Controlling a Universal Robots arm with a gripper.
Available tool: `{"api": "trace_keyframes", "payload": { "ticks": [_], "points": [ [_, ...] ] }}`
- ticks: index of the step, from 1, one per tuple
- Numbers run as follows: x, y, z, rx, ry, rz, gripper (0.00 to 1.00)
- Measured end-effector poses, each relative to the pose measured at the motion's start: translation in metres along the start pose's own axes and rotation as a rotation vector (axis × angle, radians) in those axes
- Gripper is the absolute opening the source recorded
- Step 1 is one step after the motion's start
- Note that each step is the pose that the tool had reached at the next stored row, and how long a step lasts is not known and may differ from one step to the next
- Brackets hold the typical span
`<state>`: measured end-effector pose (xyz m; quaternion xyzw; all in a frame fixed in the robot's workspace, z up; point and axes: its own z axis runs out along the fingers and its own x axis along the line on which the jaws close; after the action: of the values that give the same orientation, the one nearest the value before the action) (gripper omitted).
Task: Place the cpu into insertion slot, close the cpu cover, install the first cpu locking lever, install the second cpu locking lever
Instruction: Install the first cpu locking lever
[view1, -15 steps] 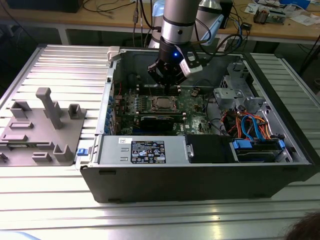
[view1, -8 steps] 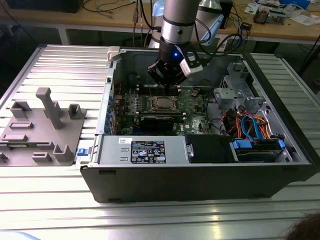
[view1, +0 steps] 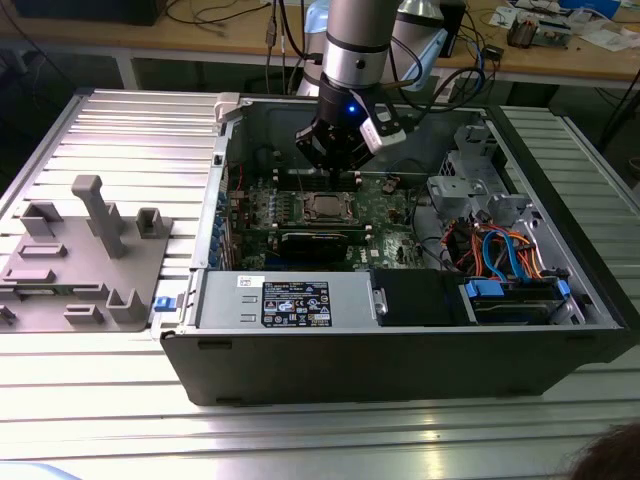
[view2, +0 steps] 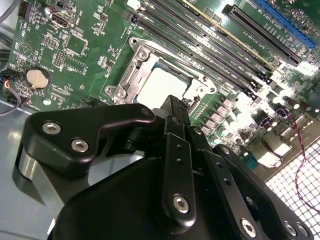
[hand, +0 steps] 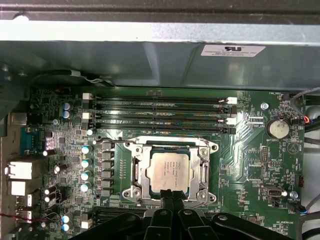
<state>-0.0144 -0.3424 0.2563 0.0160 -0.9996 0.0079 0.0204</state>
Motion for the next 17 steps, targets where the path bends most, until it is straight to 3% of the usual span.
{"api": "trace_keyframes", "payload": {
  "ticks": [17],
  "points": [
    [0.0000,0.0000,0.0000,0.0005,-0.0002,-0.013,0.11]
  ]
}}
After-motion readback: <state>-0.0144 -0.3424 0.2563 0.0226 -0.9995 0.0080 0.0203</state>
